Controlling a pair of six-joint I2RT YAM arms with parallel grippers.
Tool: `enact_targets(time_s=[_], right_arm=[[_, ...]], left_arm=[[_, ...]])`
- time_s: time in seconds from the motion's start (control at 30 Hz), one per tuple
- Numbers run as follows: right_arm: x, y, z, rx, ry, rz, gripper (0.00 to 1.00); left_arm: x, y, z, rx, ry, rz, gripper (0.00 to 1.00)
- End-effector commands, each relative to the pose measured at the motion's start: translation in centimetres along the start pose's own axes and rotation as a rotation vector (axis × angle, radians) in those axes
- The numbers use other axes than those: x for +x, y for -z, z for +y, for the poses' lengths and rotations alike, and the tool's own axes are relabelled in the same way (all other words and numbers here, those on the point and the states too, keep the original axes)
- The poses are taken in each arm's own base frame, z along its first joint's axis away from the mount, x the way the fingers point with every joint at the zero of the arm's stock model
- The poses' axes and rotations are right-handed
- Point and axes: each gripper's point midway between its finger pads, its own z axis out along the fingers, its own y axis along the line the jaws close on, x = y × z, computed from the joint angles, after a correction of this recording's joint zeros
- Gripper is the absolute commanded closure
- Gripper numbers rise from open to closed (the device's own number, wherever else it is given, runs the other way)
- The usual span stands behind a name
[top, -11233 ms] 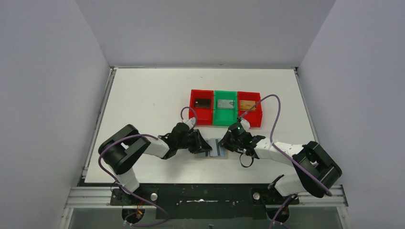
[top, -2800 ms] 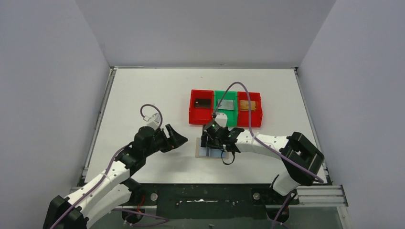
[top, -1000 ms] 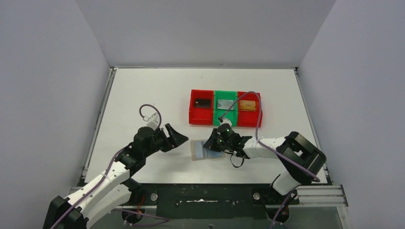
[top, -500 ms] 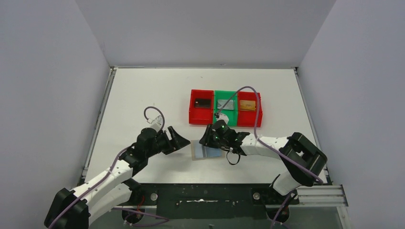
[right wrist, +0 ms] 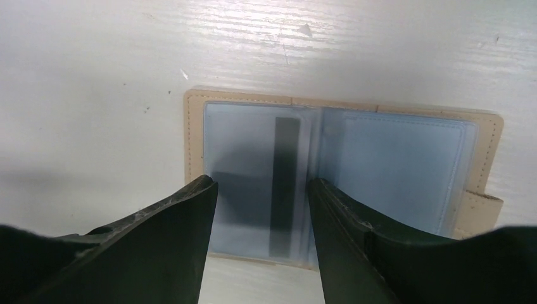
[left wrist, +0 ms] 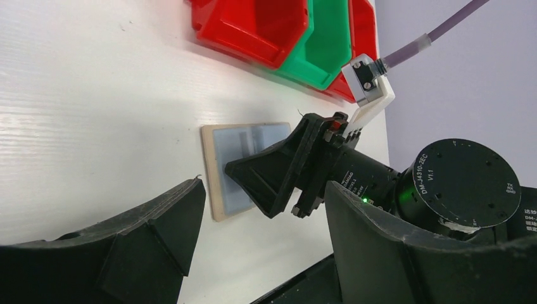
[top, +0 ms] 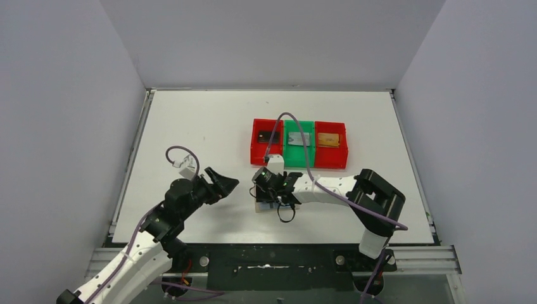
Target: Take the credit cards out of the card holder
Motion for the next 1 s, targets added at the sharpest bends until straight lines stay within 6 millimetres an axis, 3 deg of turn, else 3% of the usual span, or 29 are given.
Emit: enact_targets(time_s=[0.0,0.17,0.4,0.5,0.73,0.97], right_arm=[[-1.1,0.0,-0.4,0.084,0.049,-0.035,0.43],[-0.2,-0.8,-1.3,0.191,0.088,0.005,0.47],[1.5,-2.0,-2.5,0.284,0.123,0.060,0.72],[1.5,-2.1,-2.2,0.252,0.103,0.060,0.87],[0.2,-1.9,-1.2,0.134,0.032,0.044,0.99],[-2.0,-0.6,0.2,-0.107,-0.116,0.000,1.00]], left_arm=[[-2.1,0.8,-0.2,-0.033,0.011,-0.090,0.31],[-2.1,0.8,-0.2,-0.037,0.008,-0.089,0.31],[-2.0,0.8,-0.3,-0.032,0.006,-0.082,0.31],[-2.1,0.9,-0.3,-0.031,0.005,-0.083,0.31],[-1.6,0.6,-0.4,-0.019,0.002,-0.063,0.31],[-0.4,-0.3,-1.3,0.032,-0.023,0.012,0.31]])
